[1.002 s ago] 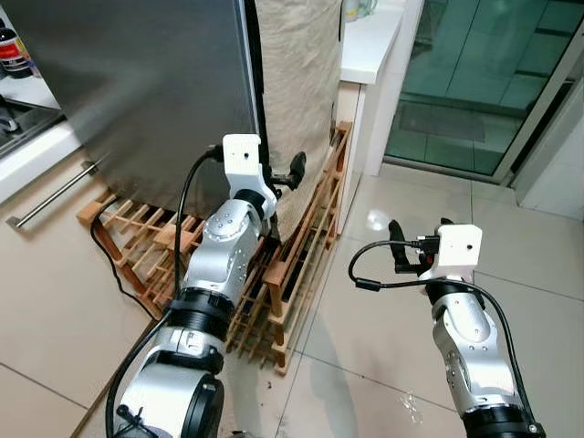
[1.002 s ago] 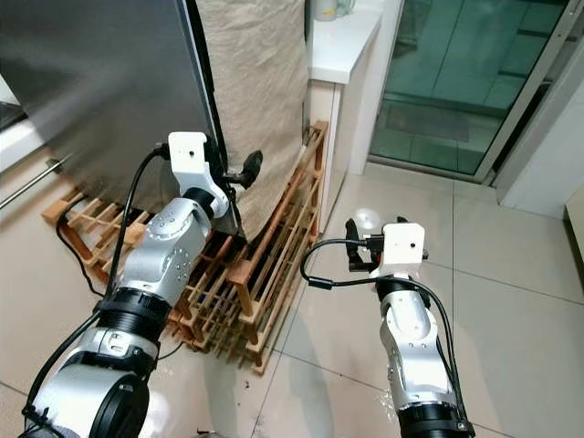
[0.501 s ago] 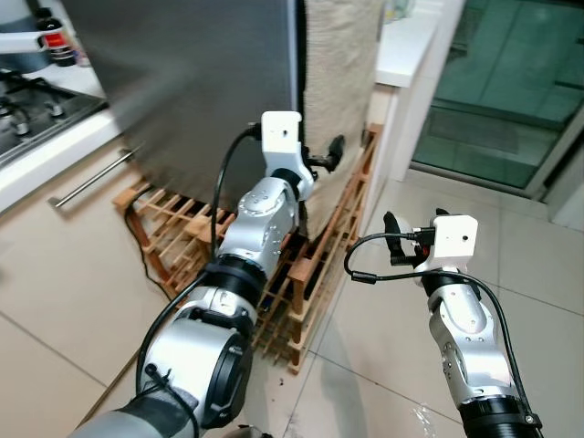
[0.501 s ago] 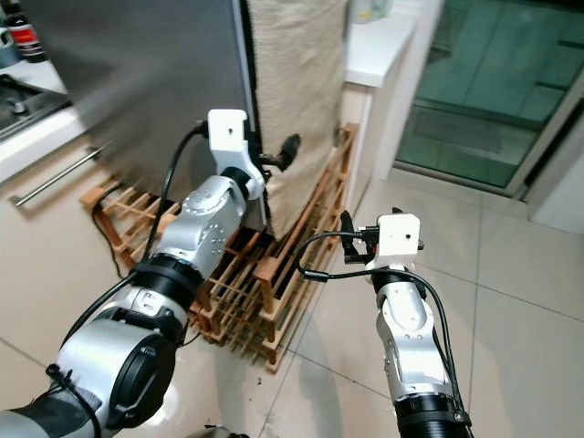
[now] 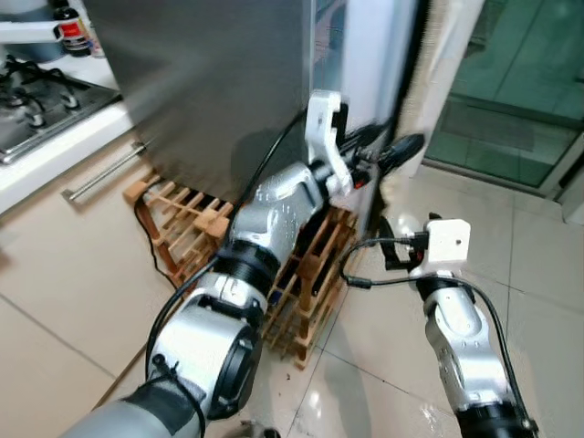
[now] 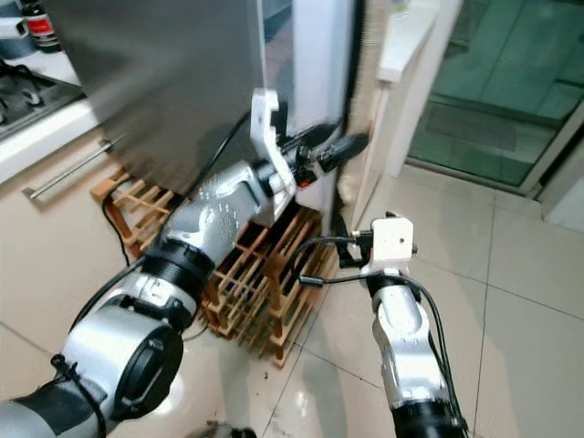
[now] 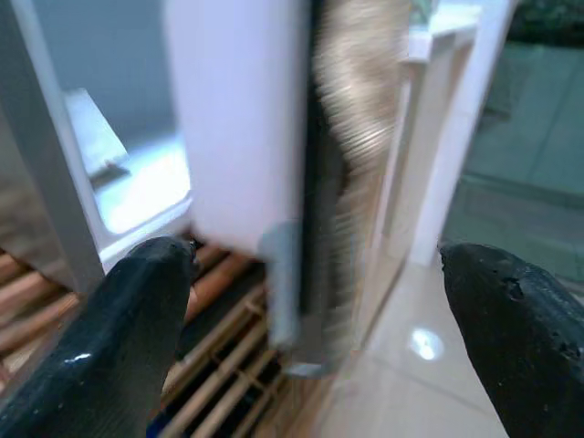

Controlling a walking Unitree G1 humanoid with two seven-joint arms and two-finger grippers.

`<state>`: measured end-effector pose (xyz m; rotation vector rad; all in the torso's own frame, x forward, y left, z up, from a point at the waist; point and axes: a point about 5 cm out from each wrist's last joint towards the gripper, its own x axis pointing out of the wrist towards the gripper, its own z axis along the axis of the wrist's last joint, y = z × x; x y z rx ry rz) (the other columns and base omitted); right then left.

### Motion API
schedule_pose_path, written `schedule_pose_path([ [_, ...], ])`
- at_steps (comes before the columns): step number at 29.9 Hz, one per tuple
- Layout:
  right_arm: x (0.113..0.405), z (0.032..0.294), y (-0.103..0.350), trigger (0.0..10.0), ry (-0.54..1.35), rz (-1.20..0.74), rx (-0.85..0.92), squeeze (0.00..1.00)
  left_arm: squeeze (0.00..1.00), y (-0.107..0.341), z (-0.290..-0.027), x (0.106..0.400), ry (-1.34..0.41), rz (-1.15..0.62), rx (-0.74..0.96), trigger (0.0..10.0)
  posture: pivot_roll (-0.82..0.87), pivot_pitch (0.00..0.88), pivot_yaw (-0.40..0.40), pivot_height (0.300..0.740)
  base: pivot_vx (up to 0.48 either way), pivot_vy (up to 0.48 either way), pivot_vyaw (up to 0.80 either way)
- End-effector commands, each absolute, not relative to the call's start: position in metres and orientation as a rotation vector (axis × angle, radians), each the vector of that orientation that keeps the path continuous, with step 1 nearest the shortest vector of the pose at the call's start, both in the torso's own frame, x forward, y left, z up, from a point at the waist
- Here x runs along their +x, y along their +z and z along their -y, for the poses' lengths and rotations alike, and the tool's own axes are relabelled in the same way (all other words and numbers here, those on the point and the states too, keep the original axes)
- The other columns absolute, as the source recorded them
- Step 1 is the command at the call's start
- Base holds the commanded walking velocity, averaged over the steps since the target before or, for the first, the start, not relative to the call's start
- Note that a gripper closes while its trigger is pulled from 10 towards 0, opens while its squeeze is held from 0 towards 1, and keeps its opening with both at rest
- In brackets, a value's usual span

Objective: Restocking fridge

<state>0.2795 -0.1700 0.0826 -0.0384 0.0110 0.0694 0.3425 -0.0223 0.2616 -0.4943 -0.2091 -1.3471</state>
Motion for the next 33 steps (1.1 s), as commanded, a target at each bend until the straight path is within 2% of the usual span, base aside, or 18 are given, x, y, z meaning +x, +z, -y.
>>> schedule_pose_path([
  [1,0.279,0.169,0.086,10.0,0.081,-0.004,-0.045,0.00,0.00,0.271,0.095,0.292,-1.582,0.204,-0.701,10.0,-0.18,0.000,0.094,0.740,0.000,0.000,0.00],
  [3,0.274,0.168,0.082,10.0,0.086,-0.018,-0.044,0.00,0.00,0.267,0.083,0.299,-1.544,0.207,-0.678,10.0,-0.19,0.000,0.097,0.740,0.000,0.000,0.00],
  [7,0.270,0.166,0.082,10.0,0.081,-0.016,-0.029,0.00,0.00,0.251,0.023,0.319,-1.303,0.271,-0.536,10.0,-0.18,0.000,0.111,0.740,0.000,0.000,0.00],
  [8,0.270,0.166,0.082,10.0,0.081,-0.016,-0.029,0.00,0.00,0.251,0.023,0.319,-1.303,0.271,-0.536,10.0,-0.18,0.000,0.111,0.740,0.000,0.000,0.00],
  [10,0.272,0.168,0.085,10.0,0.061,-0.007,-0.010,0.00,0.00,0.236,-0.023,0.327,-1.127,0.270,-0.472,10.0,-0.16,0.000,0.108,0.740,0.000,0.000,0.00],
  [11,0.272,0.168,0.085,10.0,0.061,-0.007,-0.010,0.00,0.00,0.236,-0.023,0.327,-1.127,0.270,-0.472,10.0,-0.16,0.000,0.108,0.740,0.000,0.000,0.00],
  [12,0.273,0.170,0.086,10.0,0.052,-0.004,0.000,0.00,0.00,0.230,-0.041,0.327,-1.069,0.259,-0.454,10.0,-0.16,0.000,0.108,0.740,0.000,0.000,0.00],
  [13,0.275,0.172,0.086,10.0,0.040,-0.007,0.015,0.00,0.00,0.223,-0.062,0.328,-0.981,0.252,-0.424,10.0,-0.14,0.000,0.099,0.740,0.000,0.000,0.00],
  [16,0.286,0.180,0.088,10.0,0.014,-0.025,0.058,0.00,0.00,0.202,-0.139,0.338,-0.542,0.239,-0.362,10.0,-0.09,0.000,0.076,0.740,0.000,0.000,0.23],
  [17,0.286,0.180,0.088,10.0,0.014,-0.025,0.058,0.00,0.00,0.202,-0.139,0.338,-0.542,0.239,-0.362,10.0,-0.09,0.000,0.076,0.740,0.000,0.000,0.70],
  [19,0.294,0.180,0.091,10.0,0.024,-0.025,0.049,0.00,0.00,0.186,-0.176,0.338,-0.297,0.209,-0.292,10.0,-0.07,0.000,0.060,0.740,0.000,0.000,0.66],
  [20,0.296,0.181,0.092,10.0,0.027,-0.024,0.046,0.00,0.00,0.181,-0.185,0.335,-0.226,0.197,-0.251,10.0,-0.06,0.000,0.055,0.740,0.000,0.000,0.64],
  [22,0.296,0.181,0.092,10.0,0.027,-0.024,0.046,0.00,0.00,0.181,-0.185,0.335,-0.226,0.197,-0.251,10.0,-0.06,0.000,0.055,0.740,0.000,0.000,0.64],
  [23,0.307,0.177,0.099,10.0,0.053,-0.008,0.049,0.00,0.00,0.157,-0.208,0.322,-0.028,0.115,-0.167,10.0,-0.04,0.000,0.042,0.740,0.000,0.000,0.59],
  [24,0.310,0.176,0.102,10.0,0.065,-0.001,0.049,0.00,0.00,0.149,-0.215,0.317,0.031,0.085,-0.143,10.0,-0.04,0.000,0.042,0.740,0.000,0.000,0.59],
  [29,0.316,0.172,0.108,10.0,0.095,0.013,0.049,0.00,0.00,0.137,-0.223,0.307,0.104,0.041,-0.110,10.0,-0.03,0.000,0.038,0.740,0.000,0.000,0.56],
  [33,0.323,0.169,0.113,10.0,0.120,0.021,0.060,0.00,0.00,0.135,-0.211,0.300,0.078,0.064,-0.107,10.0,-0.03,0.000,0.025,0.740,0.000,0.000,0.53],
])
